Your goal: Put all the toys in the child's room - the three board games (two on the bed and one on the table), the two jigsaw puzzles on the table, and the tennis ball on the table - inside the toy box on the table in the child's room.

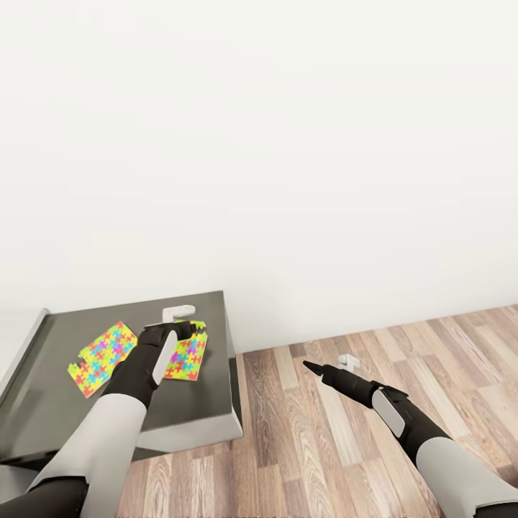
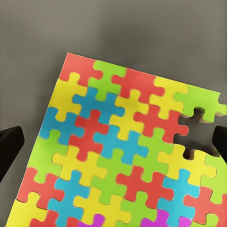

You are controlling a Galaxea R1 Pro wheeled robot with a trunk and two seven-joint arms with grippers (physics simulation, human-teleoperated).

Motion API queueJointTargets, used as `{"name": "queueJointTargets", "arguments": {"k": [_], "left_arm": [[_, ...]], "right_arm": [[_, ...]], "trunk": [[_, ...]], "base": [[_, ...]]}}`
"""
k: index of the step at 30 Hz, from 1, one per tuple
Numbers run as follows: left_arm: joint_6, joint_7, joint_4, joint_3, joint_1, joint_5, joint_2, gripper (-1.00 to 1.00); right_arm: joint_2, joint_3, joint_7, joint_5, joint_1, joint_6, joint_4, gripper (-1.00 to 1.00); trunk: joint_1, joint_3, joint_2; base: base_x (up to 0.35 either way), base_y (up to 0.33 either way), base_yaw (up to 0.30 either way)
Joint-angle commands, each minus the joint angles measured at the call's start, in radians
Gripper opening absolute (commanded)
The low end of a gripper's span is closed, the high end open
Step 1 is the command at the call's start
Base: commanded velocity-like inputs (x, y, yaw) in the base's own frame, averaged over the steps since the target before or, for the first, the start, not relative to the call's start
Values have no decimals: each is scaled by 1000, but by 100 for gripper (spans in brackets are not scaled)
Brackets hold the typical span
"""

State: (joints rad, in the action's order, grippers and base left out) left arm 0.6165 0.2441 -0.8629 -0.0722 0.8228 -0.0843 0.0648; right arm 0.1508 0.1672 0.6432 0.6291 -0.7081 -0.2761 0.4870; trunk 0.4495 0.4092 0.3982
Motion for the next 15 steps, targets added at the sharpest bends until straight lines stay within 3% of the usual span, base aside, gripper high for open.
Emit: {"name": "queueJointTargets", "arguments": {"k": [1,9,15], "left_arm": [[5,6,-2,-3,1,-10,0,100],[8,5,-2,-20,1,-12,-2,100],[12,2,-2,-65,1,-41,-1,100]], "right_arm": [[1,5,0,11,-1,-6,1,100],[1,5,0,11,-1,-6,1,100],[1,5,0,11,-1,-6,1,100]], "trunk": [[0,3,2],[0,9,2],[0,10,2]], "base": [[0,0,0],[0,0,0],[0,0,0]]}}
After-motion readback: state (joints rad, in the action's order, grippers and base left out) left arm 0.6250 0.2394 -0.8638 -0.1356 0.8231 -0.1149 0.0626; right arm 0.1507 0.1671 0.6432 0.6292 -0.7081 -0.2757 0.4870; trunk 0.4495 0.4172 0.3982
